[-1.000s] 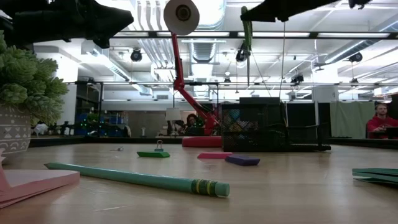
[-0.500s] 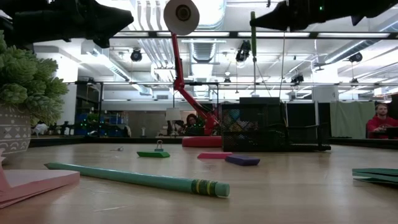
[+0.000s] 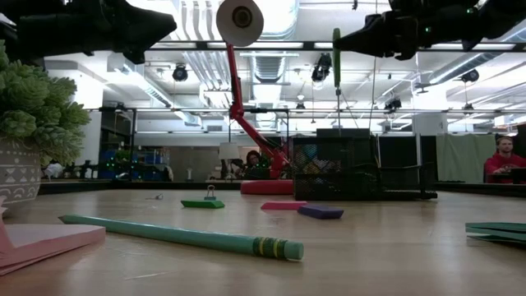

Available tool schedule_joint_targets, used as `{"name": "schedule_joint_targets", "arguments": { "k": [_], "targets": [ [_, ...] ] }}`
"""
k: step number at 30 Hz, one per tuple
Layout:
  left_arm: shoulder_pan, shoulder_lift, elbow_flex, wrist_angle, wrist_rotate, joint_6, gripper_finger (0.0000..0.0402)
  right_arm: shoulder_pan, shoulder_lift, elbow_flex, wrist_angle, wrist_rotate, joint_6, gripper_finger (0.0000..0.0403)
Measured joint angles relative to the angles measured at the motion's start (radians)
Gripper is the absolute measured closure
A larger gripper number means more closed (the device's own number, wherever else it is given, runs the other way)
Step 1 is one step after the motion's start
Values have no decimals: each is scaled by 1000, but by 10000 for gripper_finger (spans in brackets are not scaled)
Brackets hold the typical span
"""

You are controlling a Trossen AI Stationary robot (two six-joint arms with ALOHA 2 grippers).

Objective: Pick and place office supplies into organizer
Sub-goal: Put the scissors into the left compartment of the desk organizer

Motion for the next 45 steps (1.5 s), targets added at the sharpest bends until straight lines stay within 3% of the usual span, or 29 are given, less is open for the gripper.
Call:
{"name": "schedule_joint_targets", "arguments": {
  "k": [10,19,27,45],
  "targets": [
    [0,0,-2,-4,0,-1,294,-66,12,-8,1,-130,-2,390],
    [0,0,-2,-3,0,-1,294,-112,78,-7,16,-183,-7,390],
    [0,0,-2,-3,0,-1,294,-134,170,-5,127,-252,-3,390],
    [0,0,-2,-7,0,-1,294,-148,406,2,401,-290,23,390]
  ]
}}
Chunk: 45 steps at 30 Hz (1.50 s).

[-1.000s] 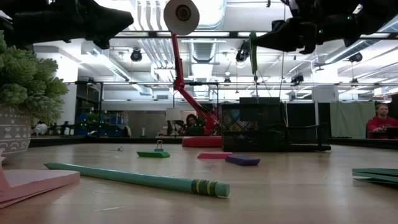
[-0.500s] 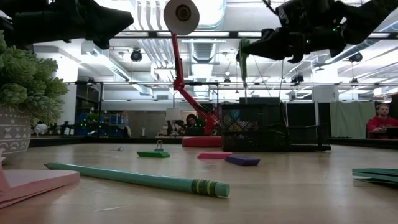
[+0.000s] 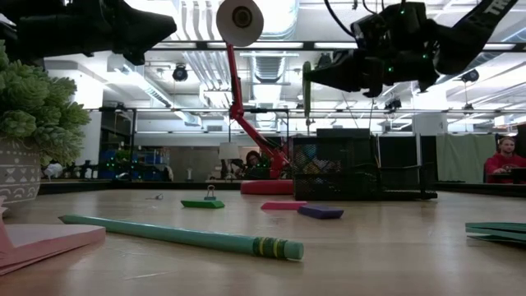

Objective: Pick and place office supplies into organizer
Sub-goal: Put the scissors into the left compartment of the desk organizer

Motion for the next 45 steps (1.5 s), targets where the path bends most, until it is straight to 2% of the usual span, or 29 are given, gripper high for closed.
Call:
{"name": "schedule_joint_targets", "arguments": {
  "k": [14,45],
  "targets": [
    [0,0,0,-2,0,0,294,-6,138,0,138,-22,41,390],
    [0,26,4,3,0,8,294,-24,139,0,40,-22,60,390]
  ]
}}
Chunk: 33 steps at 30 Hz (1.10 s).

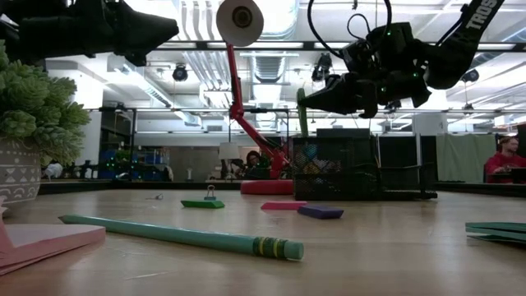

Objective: Pick and place office supplies into organizer
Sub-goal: Put the scissors into the left compartment of the desk organizer

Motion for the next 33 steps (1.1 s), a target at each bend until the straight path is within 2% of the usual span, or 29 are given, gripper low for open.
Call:
{"name": "schedule_joint_targets", "arguments": {
  "k": [22,28,33],
  "targets": [
    [0,9,0,3,0,23,294,0,0,0,-23,9,13,388],
    [0,9,0,3,0,23,295,0,0,0,-24,12,30,352],
    [0,9,0,3,0,23,294,0,0,0,-25,65,53,329]
  ]
}}
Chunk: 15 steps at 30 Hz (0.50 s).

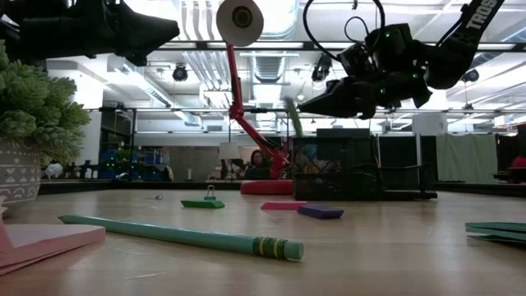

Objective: Pick and place office supplies into organizer
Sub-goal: Put the scissors into the left compartment of the desk organizer, then put the yellow pencil into the back left compartment of the desk organizer

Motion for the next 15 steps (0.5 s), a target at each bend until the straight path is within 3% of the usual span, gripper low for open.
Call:
{"name": "schedule_joint_targets", "arguments": {
  "k": [15],
  "targets": [
    [0,1,0,-1,0,0,294,0,0,0,1,4,0,338]
  ]
}}
